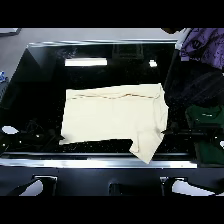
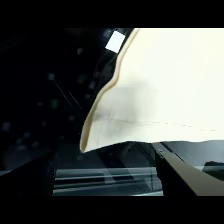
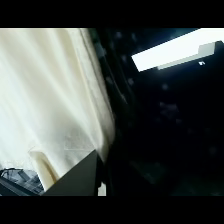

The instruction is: Fold the clothes and pants, and hang the long-sleeved shirts on hangers.

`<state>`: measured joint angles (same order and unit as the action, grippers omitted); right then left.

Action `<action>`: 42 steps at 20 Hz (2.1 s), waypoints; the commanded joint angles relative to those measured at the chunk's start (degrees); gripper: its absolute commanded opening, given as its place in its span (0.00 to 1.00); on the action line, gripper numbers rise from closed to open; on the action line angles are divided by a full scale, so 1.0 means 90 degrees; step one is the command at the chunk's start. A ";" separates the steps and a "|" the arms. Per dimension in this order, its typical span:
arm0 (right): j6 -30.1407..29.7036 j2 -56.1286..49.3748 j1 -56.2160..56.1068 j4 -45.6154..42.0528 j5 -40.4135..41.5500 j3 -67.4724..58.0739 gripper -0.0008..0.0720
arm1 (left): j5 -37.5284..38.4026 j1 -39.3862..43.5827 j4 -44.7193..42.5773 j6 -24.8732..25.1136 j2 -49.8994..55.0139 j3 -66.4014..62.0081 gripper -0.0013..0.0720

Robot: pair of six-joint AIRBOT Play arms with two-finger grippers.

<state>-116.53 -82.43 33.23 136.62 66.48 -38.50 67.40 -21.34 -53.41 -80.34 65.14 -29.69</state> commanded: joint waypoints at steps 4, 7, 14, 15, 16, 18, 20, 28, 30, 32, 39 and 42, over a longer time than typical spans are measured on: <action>0.0019 0.0175 0.0002 0.0083 0.0153 -0.0007 0.05 | -0.0804 0.0318 0.0440 0.0121 0.0350 0.0129 0.76; 0.0019 0.0440 0.0002 0.0078 0.0129 -0.0007 0.05 | -0.0947 0.0464 0.0440 0.0121 0.0544 0.0126 0.34; -0.0129 0.1307 -0.0512 0.0270 0.0289 -0.0143 0.05 | -0.0874 0.0551 0.0447 0.0053 0.0423 -0.0367 0.03; 0.0051 0.1481 -0.0957 0.0250 0.0034 -0.0347 0.05 | -0.0865 0.0658 0.0440 -0.0032 0.0357 -0.0697 0.03; 0.0250 0.1610 -0.1433 0.0192 -0.0245 -0.0714 0.05 | -0.0835 0.0767 0.0437 -0.0129 0.0296 -0.1107 0.03; 0.0899 0.1693 -0.2222 -0.0277 -0.0750 -0.1909 0.05 | -0.0758 0.0959 0.0435 -0.0311 0.0245 -0.2310 0.03; 0.1401 0.1693 -0.2790 -0.1095 -0.0954 -0.3541 0.05 | -0.0704 0.1093 0.0352 -0.0491 0.0245 -0.3852 0.03; 0.2446 0.2300 -0.3179 -0.2764 -0.0294 -0.9061 0.05 | 0.0352 0.1596 -0.2909 -0.2205 -0.0308 -0.9228 0.03; 0.2671 0.2994 -0.3179 -0.2793 -0.0294 -0.9105 0.05 | 0.0546 0.1627 -0.3480 -0.2450 -0.0872 -0.9377 0.03; 0.3082 0.3570 -0.3179 -0.2929 -0.0073 -0.9105 0.05 | 0.0959 0.1627 -0.4131 -0.2606 -0.1462 -0.9377 0.03; 0.4024 0.3798 -0.3179 -0.3065 0.0675 -0.9105 0.05 | 0.1749 0.1627 -0.4493 -0.2625 -0.1902 -0.9190 0.03; 0.4607 0.2977 -0.3179 -0.3055 0.1433 -0.8998 0.05 | 0.1749 0.1627 -0.3983 -0.2307 -0.1416 -0.8483 0.03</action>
<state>-80.40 -51.07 4.67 109.51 73.41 -120.07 82.04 -6.72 -91.81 -103.02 50.02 -110.10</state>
